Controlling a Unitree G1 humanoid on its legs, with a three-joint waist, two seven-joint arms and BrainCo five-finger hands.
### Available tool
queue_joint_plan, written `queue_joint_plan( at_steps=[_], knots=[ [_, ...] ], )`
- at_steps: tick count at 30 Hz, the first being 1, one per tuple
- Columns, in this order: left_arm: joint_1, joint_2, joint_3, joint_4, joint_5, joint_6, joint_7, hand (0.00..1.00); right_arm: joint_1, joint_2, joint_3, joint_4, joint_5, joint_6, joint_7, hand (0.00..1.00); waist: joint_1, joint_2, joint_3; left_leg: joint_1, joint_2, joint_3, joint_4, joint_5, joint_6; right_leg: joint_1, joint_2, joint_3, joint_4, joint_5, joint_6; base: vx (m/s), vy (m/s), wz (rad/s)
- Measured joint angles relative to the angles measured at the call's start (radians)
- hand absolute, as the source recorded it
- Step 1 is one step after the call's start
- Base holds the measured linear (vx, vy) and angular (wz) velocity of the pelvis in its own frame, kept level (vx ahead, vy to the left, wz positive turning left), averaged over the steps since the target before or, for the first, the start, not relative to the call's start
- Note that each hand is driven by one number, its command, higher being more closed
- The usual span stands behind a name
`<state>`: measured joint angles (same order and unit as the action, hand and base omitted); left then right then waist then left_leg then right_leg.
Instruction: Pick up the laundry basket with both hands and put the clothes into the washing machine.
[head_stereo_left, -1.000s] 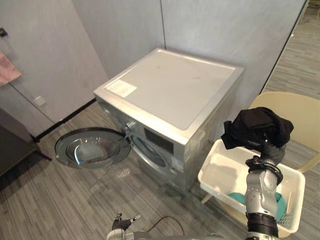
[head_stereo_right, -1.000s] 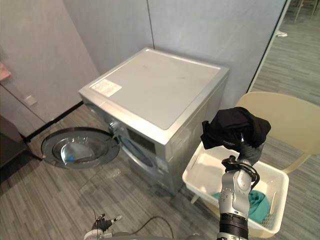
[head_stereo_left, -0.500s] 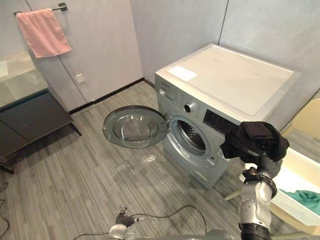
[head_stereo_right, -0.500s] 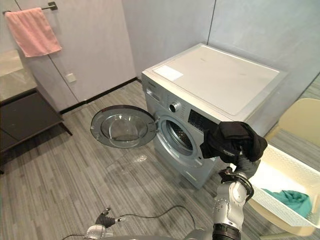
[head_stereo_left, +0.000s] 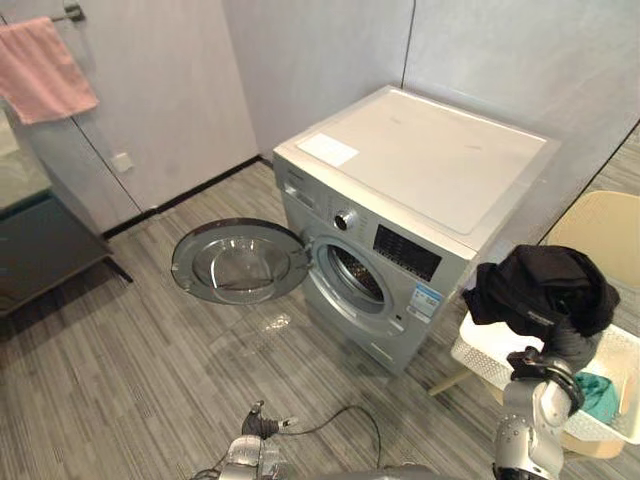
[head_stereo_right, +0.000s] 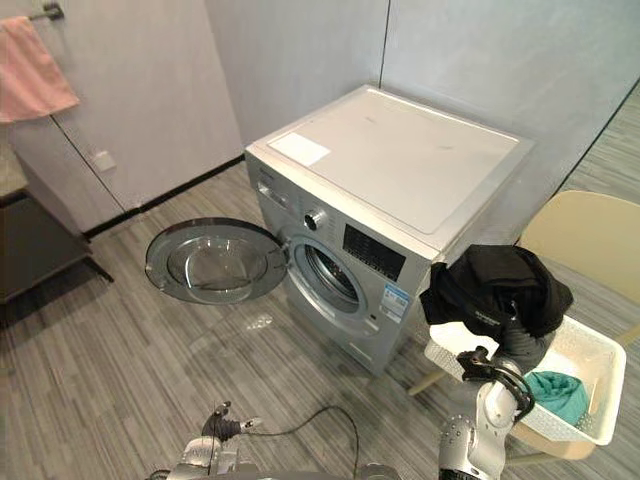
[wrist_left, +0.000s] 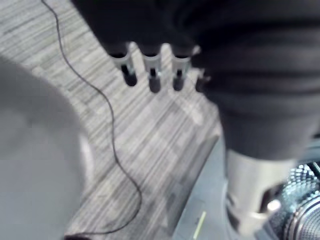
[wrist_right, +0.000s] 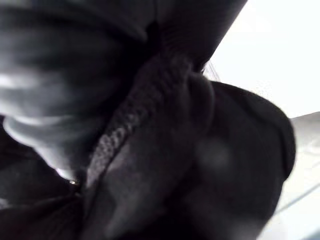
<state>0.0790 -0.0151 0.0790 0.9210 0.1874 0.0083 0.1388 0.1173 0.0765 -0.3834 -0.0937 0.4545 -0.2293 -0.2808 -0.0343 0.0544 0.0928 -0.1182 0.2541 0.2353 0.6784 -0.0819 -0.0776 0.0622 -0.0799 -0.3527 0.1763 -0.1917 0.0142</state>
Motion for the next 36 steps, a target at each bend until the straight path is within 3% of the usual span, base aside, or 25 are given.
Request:
queue_joint_plan(
  at_steps=[1, 3, 5, 6, 8, 11, 12, 13, 14, 16, 17, 20, 29, 32, 36],
  knots=[
    [0.011, 0.0, 0.003, -0.001, -0.001, -0.002, 0.001, 0.0, 0.0, -0.001, 0.016, -0.002, 0.006, 0.0, 0.002, 1.0, 0.002, 0.01, 0.001, -0.005, 0.012, -0.003, 0.045, 0.036, -0.046, 0.013, 0.004, 0.03, 0.001, 0.003, -0.004, 0.06, -0.006, -0.51],
    [0.021, 0.007, 0.003, -0.007, -0.002, -0.012, 0.012, 0.0, 0.002, 0.0, 0.03, -0.01, 0.007, 0.0, 0.001, 1.0, 0.016, 0.001, 0.006, -0.021, 0.013, 0.002, 0.093, 0.088, -0.016, 0.023, -0.013, 0.09, -0.014, 0.004, -0.01, 0.1, 0.004, -0.74],
    [0.031, 0.011, 0.023, -0.008, -0.011, -0.02, 0.016, 0.0, 0.0, 0.003, 0.033, -0.009, 0.009, -0.001, 0.001, 1.0, 0.024, -0.001, 0.008, -0.035, 0.029, -0.001, 0.074, 0.005, 0.004, -0.007, -0.026, 0.162, -0.01, 0.013, -0.013, 0.09, 0.028, -0.99],
    [0.035, 0.011, 0.034, -0.007, -0.012, -0.02, 0.016, 0.0, 0.0, 0.002, 0.035, -0.007, 0.009, -0.001, 0.0, 1.0, 0.023, -0.002, 0.008, -0.034, 0.041, -0.007, 0.05, -0.003, 0.003, -0.014, -0.029, 0.18, -0.008, 0.02, -0.01, 0.1, 0.067, -1.05],
    [0.04, 0.012, 0.091, 0.001, -0.033, -0.019, 0.017, 0.0, 0.0, 0.002, 0.052, -0.005, 0.029, -0.001, 0.001, 1.0, 0.021, 0.0, 0.009, -0.006, 0.111, -0.055, -0.126, -0.002, 0.007, -0.043, -0.034, 0.217, 0.012, 0.047, 0.031, 0.12, 0.134, -0.99],
    [0.041, 0.012, 0.122, 0.024, -0.09, -0.015, 0.02, 0.0, 0.007, -0.024, 0.046, -0.004, 0.033, -0.001, 0.003, 1.0, 0.0, 0.004, 0.009, 0.005, 0.114, -0.122, -0.315, 0.032, 0.009, -0.066, -0.063, 0.228, 0.061, 0.043, 0.074, 0.18, 0.323, -0.42],
    [0.042, 0.0, 0.12, 0.03, -0.098, -0.014, 0.02, 0.0, 0.007, -0.046, 0.038, -0.008, 0.034, -0.001, 0.005, 1.0, -0.01, 0.036, 0.011, 0.004, 0.112, -0.124, -0.361, 0.17, 0.018, -0.067, -0.061, 0.225, 0.082, 0.028, 0.106, 0.16, 0.328, -0.05],
    [0.041, -0.002, 0.118, 0.033, -0.096, -0.014, 0.019, 0.0, 0.007, -0.052, 0.033, -0.006, 0.034, -0.002, 0.009, 1.0, -0.011, 0.051, 0.009, 0.007, 0.115, -0.109, -0.354, 0.133, -0.021, -0.063, -0.063, 0.228, 0.093, 0.016, 0.127, 0.18, 0.396, 0.18],
    [0.036, 0.003, 0.107, 0.036, -0.095, -0.015, 0.018, 0.0, 0.02, -0.034, 0.029, -0.005, 0.033, 0.0, 0.017, 1.0, -0.018, 0.033, 0.009, 0.027, 0.081, -0.112, -0.372, 0.09, -0.076, -0.065, -0.099, 0.221, 0.115, 0.01, 0.143, 0.16, 0.379, 0.4],
    [0.023, 0.024, 0.073, 0.031, -0.085, -0.015, 0.015, 0.0, 0.035, -0.006, 0.043, -0.004, 0.03, 0.01, 0.032, 1.0, -0.019, -0.011, 0.016, 0.036, 0.02, -0.095, -0.423, 0.083, -0.084, -0.063, -0.158, 0.21, 0.106, 0.026, 0.164, 0.12, 0.349, 0.52],
    [0.015, 0.038, 0.043, 0.029, -0.068, -0.016, 0.015, 0.0, 0.034, -0.005, 0.07, -0.004, 0.025, 0.022, 0.053, 1.0, -0.005, -0.028, 0.023, 0.055, -0.019, -0.085, -0.467, 0.083, -0.084, -0.042, -0.19, 0.199, 0.068, 0.053, 0.179, 0.08, 0.277, 0.36],
    [0.029, 0.048, 0.02, 0.011, -0.058, -0.019, 0.016, 0.0, 0.026, -0.007, 0.134, -0.004, 0.023, 0.036, 0.091, 1.0, 0.003, -0.032, 0.026, 0.117, -0.064, -0.044, -0.544, 0.083, -0.085, -0.002, -0.232, 0.191, 0.013, 0.08, 0.202, 0.05, 0.162, 0.1],
    [0.02, 0.052, -0.034, 0.024, -0.038, -0.028, 0.014, 0.0, 0.184, -0.032, 0.295, 0.044, 0.006, 0.07, 0.202, 1.0, 0.004, -0.032, 0.029, 0.138, -0.05, -0.006, -0.611, 0.075, -0.095, -0.019, -0.215, 0.199, -0.005, 0.091, 0.233, -0.04, 0.0, -0.09],
    [0.018, 0.051, -0.028, 0.04, -0.036, -0.029, 0.014, 0.0, 0.257, -0.087, 0.444, 0.164, 0.007, 0.108, 0.278, 1.0, 0.007, -0.034, 0.028, 0.167, -0.049, 0.016, -0.631, 0.079, -0.099, -0.018, -0.213, 0.215, -0.006, 0.091, 0.236, -0.06, 0.001, -0.16],
    [0.016, 0.045, -0.003, 0.041, -0.036, -0.035, 0.015, 0.0, 0.271, -0.104, 0.525, 0.343, -0.006, 0.154, 0.344, 1.0, 0.024, -0.04, 0.032, 0.159, -0.044, 0.008, -0.643, 0.093, -0.102, -0.029, -0.209, 0.198, -0.003, 0.092, 0.237, -0.06, -0.016, 0.01]
  ],
)
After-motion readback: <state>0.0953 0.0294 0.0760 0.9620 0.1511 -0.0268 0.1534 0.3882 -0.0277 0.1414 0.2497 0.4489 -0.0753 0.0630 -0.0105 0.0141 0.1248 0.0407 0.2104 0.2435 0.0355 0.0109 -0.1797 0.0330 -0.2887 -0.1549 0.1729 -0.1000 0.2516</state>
